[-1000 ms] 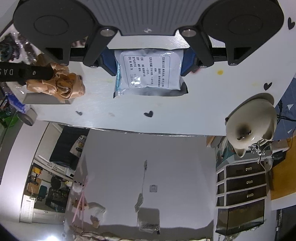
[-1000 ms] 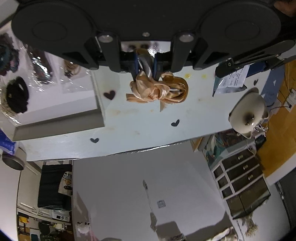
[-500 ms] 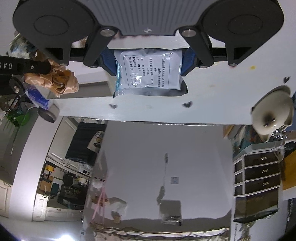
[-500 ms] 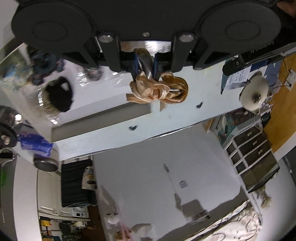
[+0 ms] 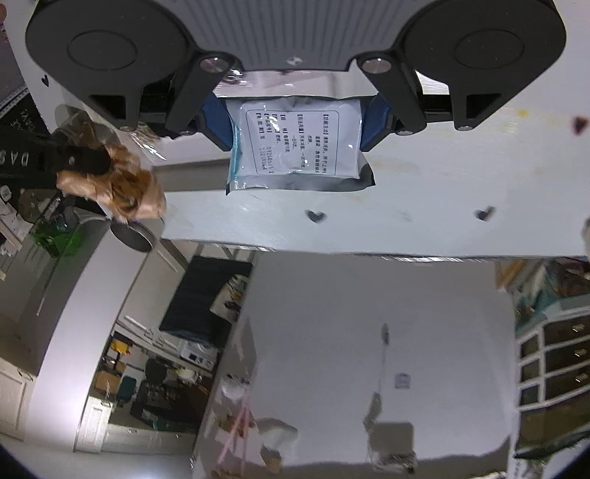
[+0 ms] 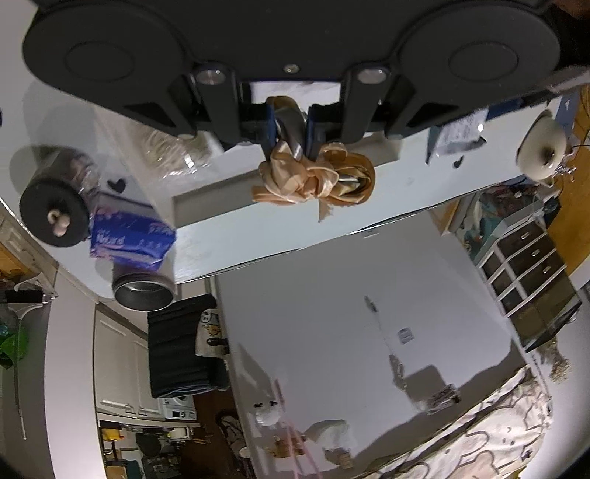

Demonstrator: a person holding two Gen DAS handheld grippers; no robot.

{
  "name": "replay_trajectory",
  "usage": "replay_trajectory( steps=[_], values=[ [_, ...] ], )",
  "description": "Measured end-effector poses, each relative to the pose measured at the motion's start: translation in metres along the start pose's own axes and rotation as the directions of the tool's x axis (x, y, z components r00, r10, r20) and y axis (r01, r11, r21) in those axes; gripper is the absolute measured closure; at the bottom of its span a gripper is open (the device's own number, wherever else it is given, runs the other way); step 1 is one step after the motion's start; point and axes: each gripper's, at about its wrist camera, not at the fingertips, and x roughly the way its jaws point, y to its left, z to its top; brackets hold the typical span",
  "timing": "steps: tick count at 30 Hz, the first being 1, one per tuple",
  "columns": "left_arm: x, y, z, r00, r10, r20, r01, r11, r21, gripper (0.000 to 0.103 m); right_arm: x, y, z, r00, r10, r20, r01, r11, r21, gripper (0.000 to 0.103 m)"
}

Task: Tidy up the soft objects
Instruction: 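Carry the sachet and ribbon bow into the tray and open both grippers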

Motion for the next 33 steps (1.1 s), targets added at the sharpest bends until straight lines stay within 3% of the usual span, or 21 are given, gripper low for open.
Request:
replay_trajectory(
  steps=[8,18,21,23,25,27,30,33],
  values=[
    [0.070,-0.029,-0.001,0.995,-0.036,-0.093,0.035,0.999,-0.015,0.030,0.028,-0.027,0.013,0.999,-0.004,-0.042,0.004,1.000,-0.012,0.087],
    [0.122,-0.017,-0.002,0.987,0.069,-0.142,-0.072,0.997,-0.018,0.029,0.077,-0.024,0.018,0.992,0.033,-0.119,-0.032,0.999,0.011,0.087],
    [0.127,-0.013,-0.005,0.987,0.061,-0.151,-0.064,0.998,-0.016,0.022,0.094,-0.019,0.018,0.989,0.043,-0.139,-0.042,0.999,0.013,0.087],
    [0.128,-0.012,-0.006,0.987,0.032,-0.155,-0.036,0.999,-0.019,0.013,0.104,-0.017,0.016,0.987,0.058,-0.150,-0.055,0.998,0.021,0.082],
    [0.127,-0.012,-0.006,0.987,0.001,-0.158,-0.004,1.000,-0.021,0.012,0.114,-0.017,0.013,0.982,0.071,-0.175,-0.063,0.997,0.050,0.058],
    [0.122,-0.014,-0.007,0.988,0.006,-0.154,-0.008,1.000,-0.011,0.012,0.119,-0.018,0.011,0.977,0.069,-0.203,-0.058,0.997,0.060,0.055],
    [0.116,-0.014,-0.010,0.989,0.017,-0.150,-0.020,1.000,-0.013,0.015,0.116,-0.020,0.012,0.978,0.061,-0.202,-0.052,0.998,0.047,0.055],
    [0.111,-0.011,-0.009,0.988,0.018,-0.152,-0.022,0.999,-0.025,0.033,0.114,-0.026,0.014,0.978,0.054,-0.201,-0.043,0.997,0.063,0.057]
  ],
)
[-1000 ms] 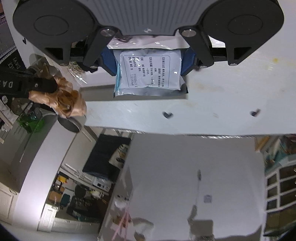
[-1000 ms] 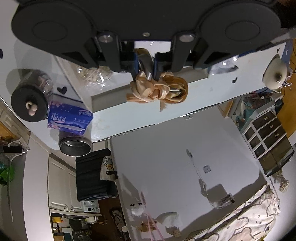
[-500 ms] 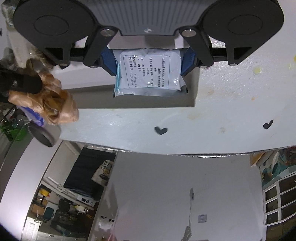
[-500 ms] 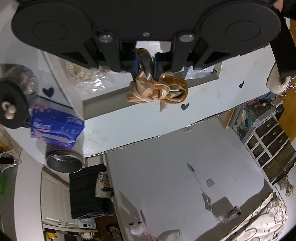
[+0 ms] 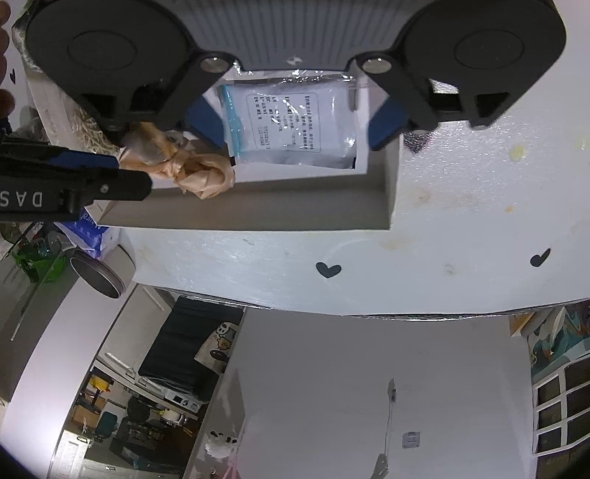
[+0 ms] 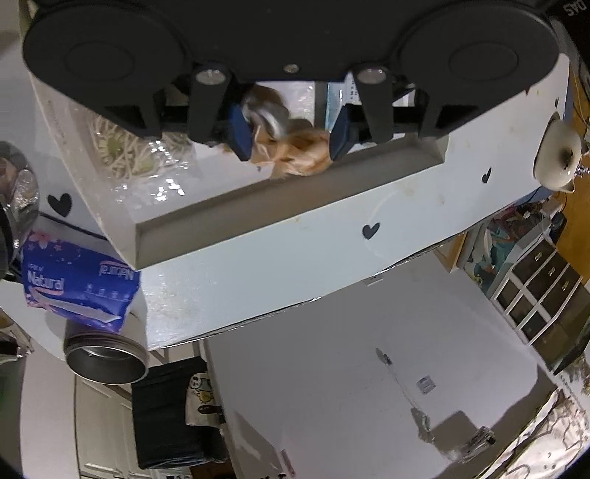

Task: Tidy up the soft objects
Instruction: 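Carry the sachet and ribbon bow into the tray and open both grippers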

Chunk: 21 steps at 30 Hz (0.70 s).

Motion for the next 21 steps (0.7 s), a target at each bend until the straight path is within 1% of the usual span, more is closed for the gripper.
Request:
replay_trajectory(
  steps=[1,2,3,4,7,10,12,15,18,21],
  values=[
    [-0.001,0.000,0.001,1.000,0.000,-0.003,0.000,1.000,0.004,0.041,-0.001,-0.002,0.001,1.000,-0.003,0.001,0.003,1.000,0.002,0.059],
    [-0.004,0.000,0.001,1.000,-0.004,-0.004,0.004,1.000,0.008,0.045,-0.001,-0.003,0.001,1.000,-0.008,-0.001,0.008,1.000,0.002,0.060],
    [-0.006,-0.001,0.002,1.000,-0.015,-0.005,0.015,1.000,0.012,0.050,-0.001,-0.004,0.002,1.000,-0.011,-0.003,0.011,1.000,-0.001,0.068],
    [-0.007,-0.002,0.003,1.000,-0.027,-0.007,0.028,0.999,0.017,0.054,0.000,-0.004,0.001,1.000,-0.013,-0.007,0.013,1.000,-0.008,0.076],
    [-0.010,-0.009,0.002,0.998,-0.067,-0.020,0.067,0.997,0.047,0.059,0.007,-0.005,0.001,0.999,-0.022,-0.030,0.022,0.999,-0.028,0.086],
    [-0.008,-0.017,-0.002,0.995,-0.090,-0.050,0.093,0.993,0.077,0.059,0.024,-0.002,-0.004,0.995,-0.023,-0.094,0.017,0.998,-0.068,0.089],
    [-0.002,-0.020,-0.007,0.994,-0.081,-0.077,0.088,0.991,0.096,0.059,0.034,0.001,-0.010,0.992,-0.030,-0.122,0.018,0.995,-0.100,0.089],
    [0.011,-0.021,-0.012,0.993,-0.041,-0.109,0.055,0.990,0.130,0.060,0.036,0.005,-0.013,0.992,-0.036,-0.120,0.021,0.992,-0.128,0.089],
    [0.016,-0.019,-0.012,0.996,-0.014,-0.084,0.028,0.985,0.172,0.060,0.029,0.004,-0.010,0.994,-0.017,-0.109,0.004,0.994,-0.113,0.089],
    [0.019,-0.014,-0.007,0.997,0.008,-0.083,0.006,0.986,0.164,0.060,0.019,0.003,-0.007,0.996,-0.011,-0.093,0.000,0.993,-0.114,0.089]
  ],
)
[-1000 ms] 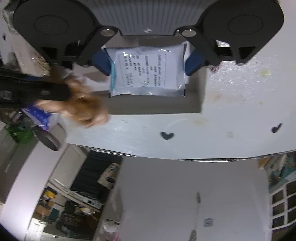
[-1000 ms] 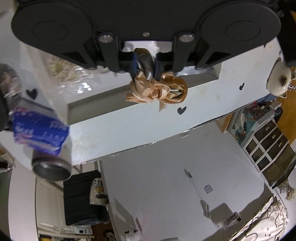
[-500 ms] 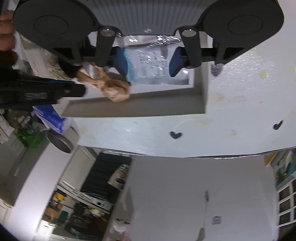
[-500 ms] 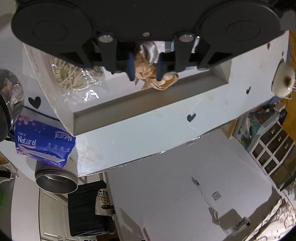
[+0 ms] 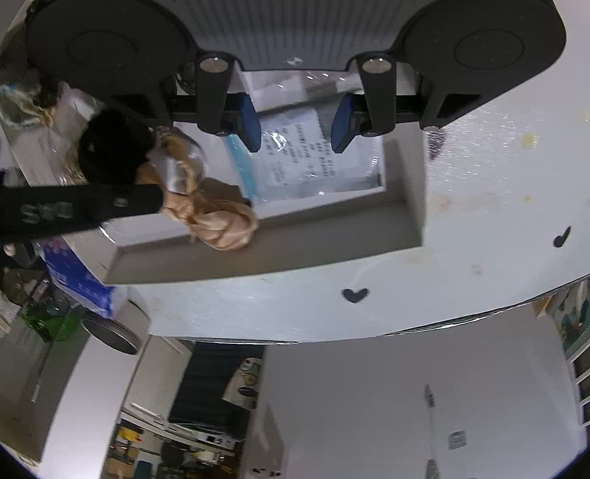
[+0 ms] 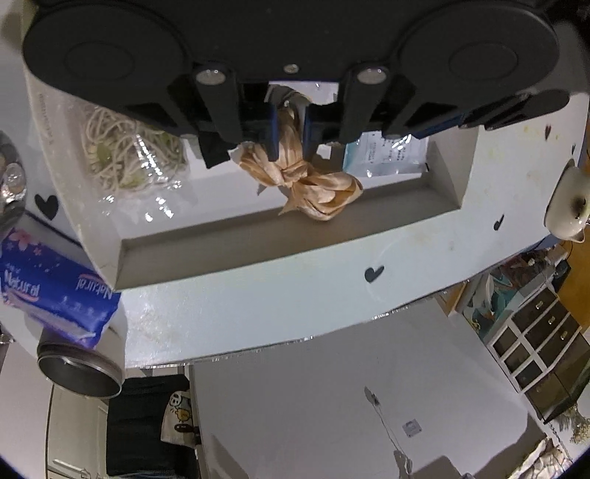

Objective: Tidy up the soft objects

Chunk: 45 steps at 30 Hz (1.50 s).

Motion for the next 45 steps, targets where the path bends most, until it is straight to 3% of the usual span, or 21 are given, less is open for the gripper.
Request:
replay_trajectory(
  steps=[6,10,16,28,33,45],
  values=[
    [-0.020,0.009,0.008,0.999,0.003,0.040,-0.001,0.999,-0.040,0.057,-0.025,0.001,-0.002,0.999,0.023,0.038,-0.022,1.000,-0.019,0.089],
    [-0.041,0.006,0.011,0.997,0.002,0.073,0.002,0.998,-0.060,0.040,-0.039,0.006,-0.006,0.998,0.032,0.059,-0.029,0.999,-0.044,0.085],
    [-0.077,-0.002,0.008,0.992,0.013,0.127,-0.002,0.996,-0.085,0.025,-0.068,0.006,-0.016,0.993,0.044,0.107,-0.034,0.995,-0.090,0.078],
    [-0.147,-0.015,-0.004,0.974,0.066,0.218,-0.040,0.992,-0.122,0.006,-0.130,-0.001,-0.024,0.973,0.067,0.221,-0.032,0.987,-0.159,0.066],
    [-0.169,-0.017,-0.010,0.968,0.063,0.243,-0.035,0.992,-0.119,0.000,-0.155,0.001,-0.034,0.963,0.057,0.264,-0.015,0.987,-0.158,0.060],
    [-0.212,-0.005,-0.040,0.963,0.034,0.269,-0.011,0.996,-0.086,0.000,-0.208,0.013,-0.076,0.933,-0.015,0.359,0.063,0.990,-0.123,0.042]
  ],
)
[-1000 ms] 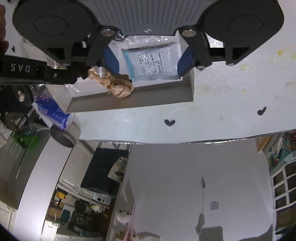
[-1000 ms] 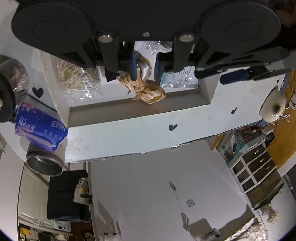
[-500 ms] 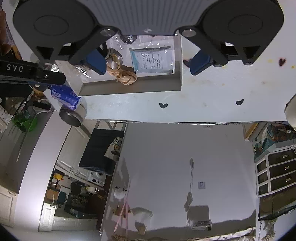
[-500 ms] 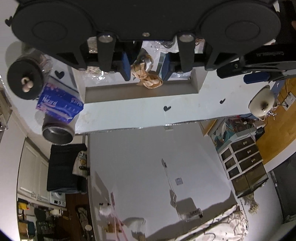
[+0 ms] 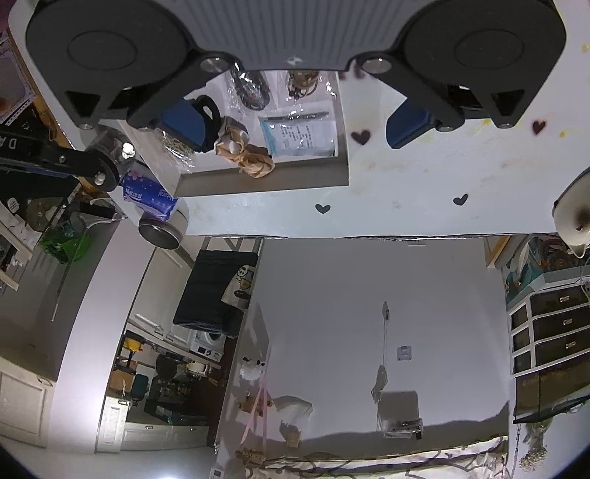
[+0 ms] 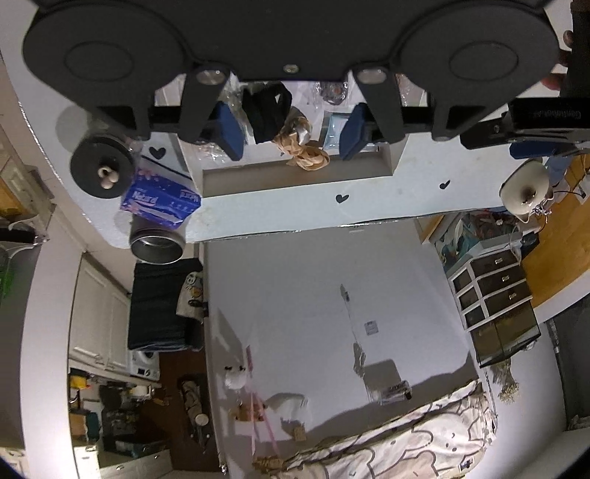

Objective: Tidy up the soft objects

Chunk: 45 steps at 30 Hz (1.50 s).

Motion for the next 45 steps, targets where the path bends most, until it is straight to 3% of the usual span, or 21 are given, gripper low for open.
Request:
replay_trajectory(
  steps=[20,36,45],
  values=[
    [-0.073,0.006,-0.037,0.999,-0.014,0.044,0.015,1.000,-0.021,0.000,-0.073,0.016,-0.039,0.995,-0.070,0.076,0.073,0.997,-0.029,0.022],
    [-0.115,-0.027,-0.079,0.997,0.031,0.065,-0.031,1.000,-0.003,0.000,-0.115,0.001,-0.075,0.996,-0.056,0.067,0.062,0.994,-0.090,0.000],
    [-0.132,-0.042,-0.101,0.996,0.058,0.073,-0.059,0.998,0.014,0.000,-0.132,-0.007,-0.090,0.995,-0.061,0.073,0.066,0.995,-0.081,0.000]
  ],
)
